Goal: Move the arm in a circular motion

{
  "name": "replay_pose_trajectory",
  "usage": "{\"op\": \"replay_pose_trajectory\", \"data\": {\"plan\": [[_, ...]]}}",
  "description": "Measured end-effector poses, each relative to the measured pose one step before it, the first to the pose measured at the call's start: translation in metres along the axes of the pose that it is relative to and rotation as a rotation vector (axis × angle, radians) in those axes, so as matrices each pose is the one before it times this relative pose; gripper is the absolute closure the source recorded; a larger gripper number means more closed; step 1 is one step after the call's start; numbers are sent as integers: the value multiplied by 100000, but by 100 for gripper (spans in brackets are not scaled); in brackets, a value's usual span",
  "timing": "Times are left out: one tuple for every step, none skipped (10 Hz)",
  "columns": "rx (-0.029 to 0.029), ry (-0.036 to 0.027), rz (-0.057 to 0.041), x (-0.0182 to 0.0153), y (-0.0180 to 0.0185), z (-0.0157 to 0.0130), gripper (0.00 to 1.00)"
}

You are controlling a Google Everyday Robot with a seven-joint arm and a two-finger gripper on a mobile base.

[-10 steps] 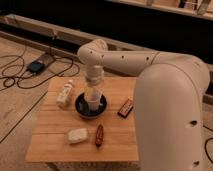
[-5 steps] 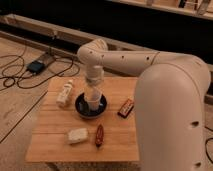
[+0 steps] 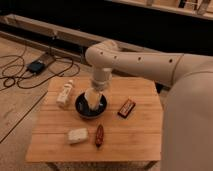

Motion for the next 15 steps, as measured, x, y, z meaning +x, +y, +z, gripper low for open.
{"op": "replay_pose_trajectory", "data": {"plan": [[864, -193, 5669, 2040, -1370, -302, 20], [2536, 644, 7772, 2560, -2733, -163, 20], [2428, 217, 6059, 1634, -2622, -78, 20], [1974, 370, 4041, 976, -2087, -25, 20], [2886, 211, 4489, 618, -2838, -82, 20], [2389, -1075, 2565, -622, -2458, -57, 20], [857, -113, 725, -507, -1185, 2, 20], [898, -56, -536, -1550, -1668, 349, 20], [590, -443, -1106, -1734, -1048, 357, 20], [661, 197, -1705, -1918, -934, 488, 20], [129, 121, -1589, -1609, -408, 370, 20], [598, 232, -3080, -2479, -367, 467, 20], [500, 170, -3143, -2065, 67, 218, 20], [421, 235, -3182, -1807, 384, 150, 20], [715, -356, -4741, -2590, 761, -7, 20]]}}
